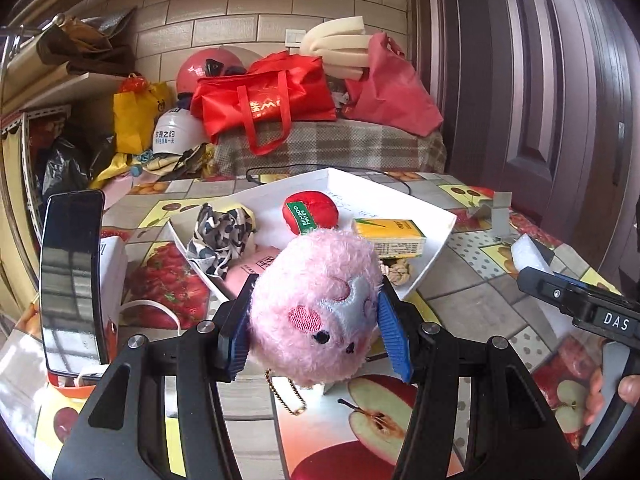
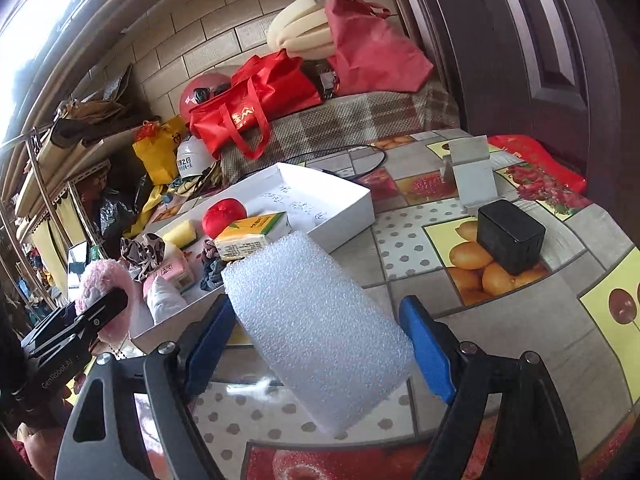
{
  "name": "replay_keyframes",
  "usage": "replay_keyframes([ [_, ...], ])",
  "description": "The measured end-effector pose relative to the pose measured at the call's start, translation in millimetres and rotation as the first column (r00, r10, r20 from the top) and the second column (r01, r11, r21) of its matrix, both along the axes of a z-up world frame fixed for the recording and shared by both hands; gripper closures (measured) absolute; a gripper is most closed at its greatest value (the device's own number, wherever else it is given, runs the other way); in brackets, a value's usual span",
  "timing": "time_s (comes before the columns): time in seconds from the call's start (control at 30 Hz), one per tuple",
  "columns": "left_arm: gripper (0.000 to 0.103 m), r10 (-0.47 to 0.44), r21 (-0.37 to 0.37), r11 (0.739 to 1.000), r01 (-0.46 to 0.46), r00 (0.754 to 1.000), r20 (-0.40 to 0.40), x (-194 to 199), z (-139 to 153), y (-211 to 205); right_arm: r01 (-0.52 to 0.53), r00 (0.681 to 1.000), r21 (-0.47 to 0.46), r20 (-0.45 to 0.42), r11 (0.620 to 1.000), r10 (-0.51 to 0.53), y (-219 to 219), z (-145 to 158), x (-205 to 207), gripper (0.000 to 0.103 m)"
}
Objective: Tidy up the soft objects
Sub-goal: 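Carry the pink pig and foam sheet in both grippers over the tray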
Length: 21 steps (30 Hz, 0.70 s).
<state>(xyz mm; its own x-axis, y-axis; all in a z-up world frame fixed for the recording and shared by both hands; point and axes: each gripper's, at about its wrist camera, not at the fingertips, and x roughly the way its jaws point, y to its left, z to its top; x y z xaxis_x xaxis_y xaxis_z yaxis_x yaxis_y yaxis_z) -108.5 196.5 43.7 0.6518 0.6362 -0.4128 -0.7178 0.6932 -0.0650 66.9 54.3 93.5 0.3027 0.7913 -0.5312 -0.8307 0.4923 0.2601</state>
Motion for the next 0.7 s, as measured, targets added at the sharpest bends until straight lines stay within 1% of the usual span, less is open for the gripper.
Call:
replay_keyframes([
  [0.1,0.047,0.018,-0.017,1.000,-0.018,1.000,0.000,-1,-1,8,-0.011,1.000,0.004,0.012,1.000,0.011,8,0,-6,0.019],
  [0.27,0.047,0.035,0.006,0.999,-0.035,0.999,-0.011,3,-1,14,-0.029,0.999,0.006,0.042,1.000,0.029,26,0,-18,0.019],
  [0.43,0.047,0.048,0.025,0.999,-0.047,0.999,-0.021,8,-1,23,-0.059,0.997,-0.004,0.043,0.998,0.059,49,-2,-27,0.019],
  [0.7,0.047,0.075,0.012,0.997,-0.075,0.997,-0.026,13,-2,44,-0.105,0.993,-0.014,0.054,0.994,0.105,79,-4,-41,0.019],
])
